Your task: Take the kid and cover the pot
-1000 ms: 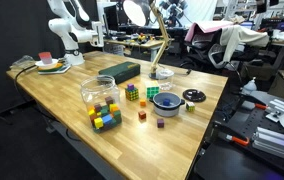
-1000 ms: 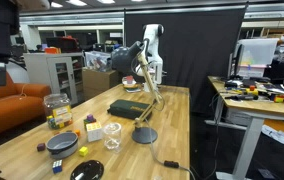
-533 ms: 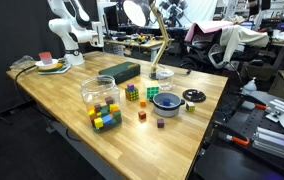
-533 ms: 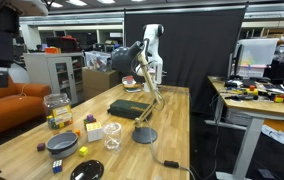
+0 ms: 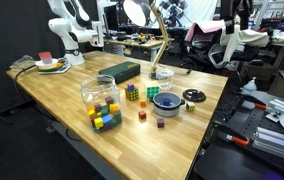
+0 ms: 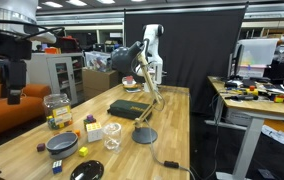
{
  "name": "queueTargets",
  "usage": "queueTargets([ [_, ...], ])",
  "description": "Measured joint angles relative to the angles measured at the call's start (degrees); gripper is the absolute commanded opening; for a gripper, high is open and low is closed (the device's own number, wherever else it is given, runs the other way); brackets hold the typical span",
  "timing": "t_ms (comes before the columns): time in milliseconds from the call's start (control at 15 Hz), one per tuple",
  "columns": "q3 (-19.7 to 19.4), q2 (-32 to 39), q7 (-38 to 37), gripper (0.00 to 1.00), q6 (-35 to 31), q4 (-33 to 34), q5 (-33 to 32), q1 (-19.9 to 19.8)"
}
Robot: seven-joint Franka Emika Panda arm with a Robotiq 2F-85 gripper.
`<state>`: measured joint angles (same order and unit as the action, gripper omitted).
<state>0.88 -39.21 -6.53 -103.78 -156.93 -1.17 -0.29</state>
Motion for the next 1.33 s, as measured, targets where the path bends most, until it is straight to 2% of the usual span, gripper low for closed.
queueTargets([
  [600,-0.2,-0.7,0.1,1.00,-0.7,0.0,1.1,0.0],
  [933,-1.8,6.6,0.2,1.00,-12.6,-0.9,5.8,0.0],
  [1333,-2.5,19.2,-0.8,1.00,-28.2,0.3,5.5,-2.5],
])
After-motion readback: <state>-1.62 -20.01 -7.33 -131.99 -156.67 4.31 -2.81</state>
